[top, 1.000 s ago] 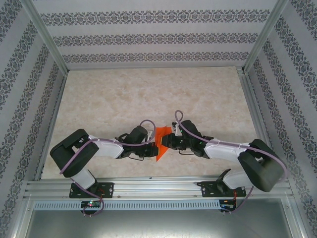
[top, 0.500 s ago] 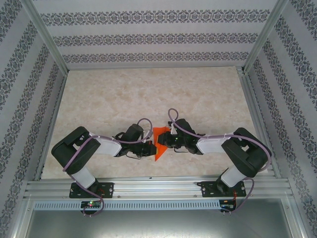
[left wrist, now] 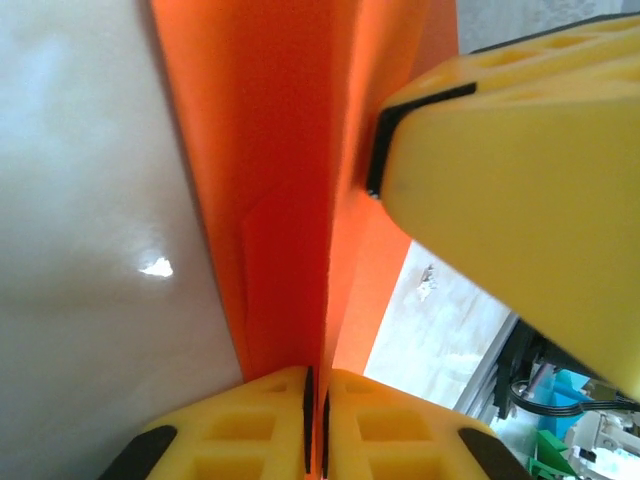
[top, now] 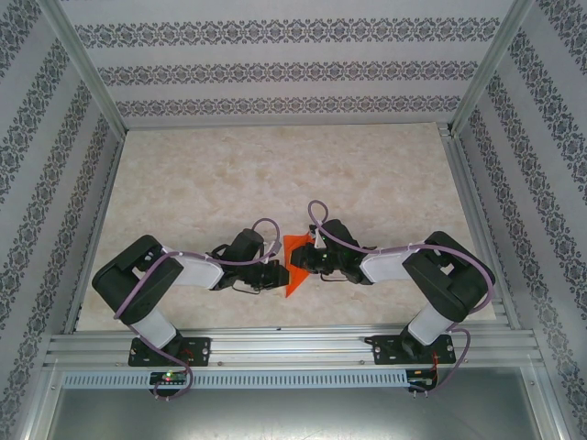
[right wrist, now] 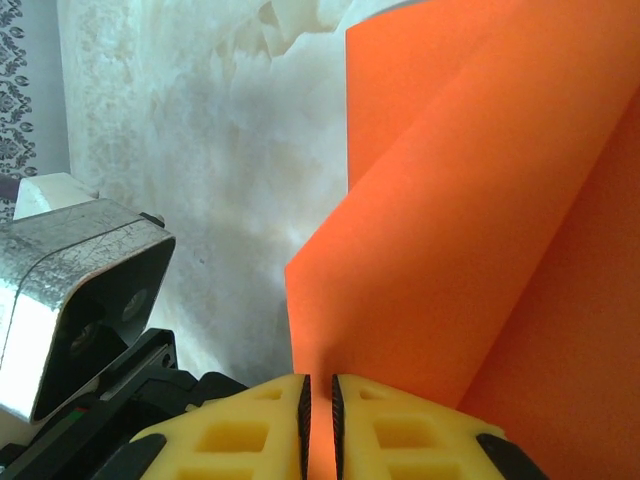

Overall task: Fold a paper plane with a square sheet of paper (pick it up from the middle)
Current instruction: Fourth fold the wing at the center of the table.

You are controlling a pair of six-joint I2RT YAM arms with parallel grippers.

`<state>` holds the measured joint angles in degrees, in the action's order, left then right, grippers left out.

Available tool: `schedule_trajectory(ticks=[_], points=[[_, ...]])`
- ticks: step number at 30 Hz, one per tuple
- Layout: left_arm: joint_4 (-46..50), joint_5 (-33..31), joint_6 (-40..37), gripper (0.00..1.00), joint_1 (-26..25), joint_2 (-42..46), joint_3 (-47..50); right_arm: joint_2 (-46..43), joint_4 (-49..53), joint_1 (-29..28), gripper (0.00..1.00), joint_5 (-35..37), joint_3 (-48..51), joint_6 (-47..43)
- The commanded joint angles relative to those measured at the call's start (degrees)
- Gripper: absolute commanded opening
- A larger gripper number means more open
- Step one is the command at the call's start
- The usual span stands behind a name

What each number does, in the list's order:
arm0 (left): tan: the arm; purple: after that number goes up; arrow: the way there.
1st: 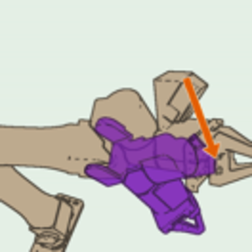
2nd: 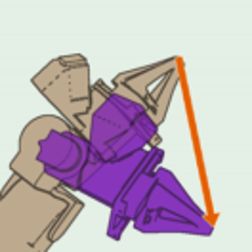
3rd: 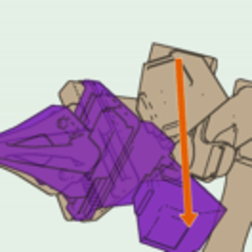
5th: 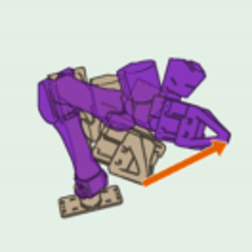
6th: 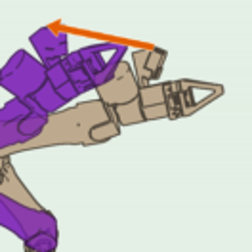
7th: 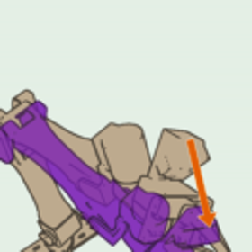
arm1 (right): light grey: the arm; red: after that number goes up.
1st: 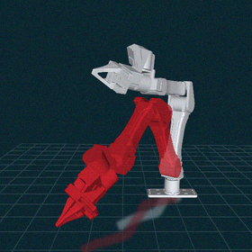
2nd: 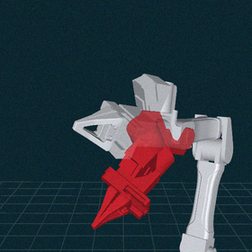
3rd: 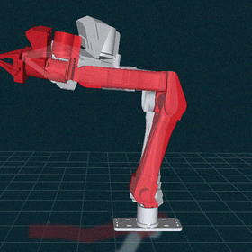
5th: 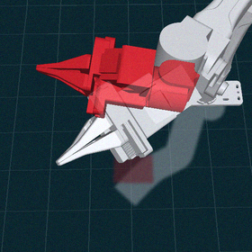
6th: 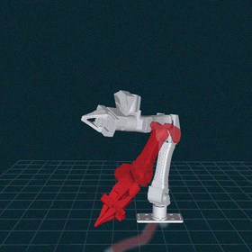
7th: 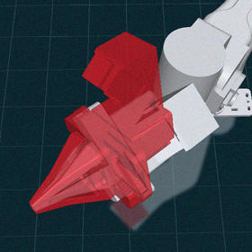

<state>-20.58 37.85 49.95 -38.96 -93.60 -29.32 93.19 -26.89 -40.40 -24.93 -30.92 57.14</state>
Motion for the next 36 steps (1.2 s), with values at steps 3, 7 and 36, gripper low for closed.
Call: schedule_trajectory(ticks=[3, 7, 36], points=[[6.5, -4.3, -0.2, 0.06, 1.0, 0.5, 1.8, 1.2, -1.7, -0.5, 0.16, -0.7, -0.8, 0.1], [6.3, -4.7, 0.7, 0.02, 1.0, -0.7, 2.1, 1.5, -1.9, -0.6, 0.17, -1.2, -1.0, 0.2], [2.0, -6.0, 4.5, 0.0, 0.9, -0.9, 6.0, -7.8, 7.9, 1.3, 0.17, 7.0, 4.0, -1.6]])
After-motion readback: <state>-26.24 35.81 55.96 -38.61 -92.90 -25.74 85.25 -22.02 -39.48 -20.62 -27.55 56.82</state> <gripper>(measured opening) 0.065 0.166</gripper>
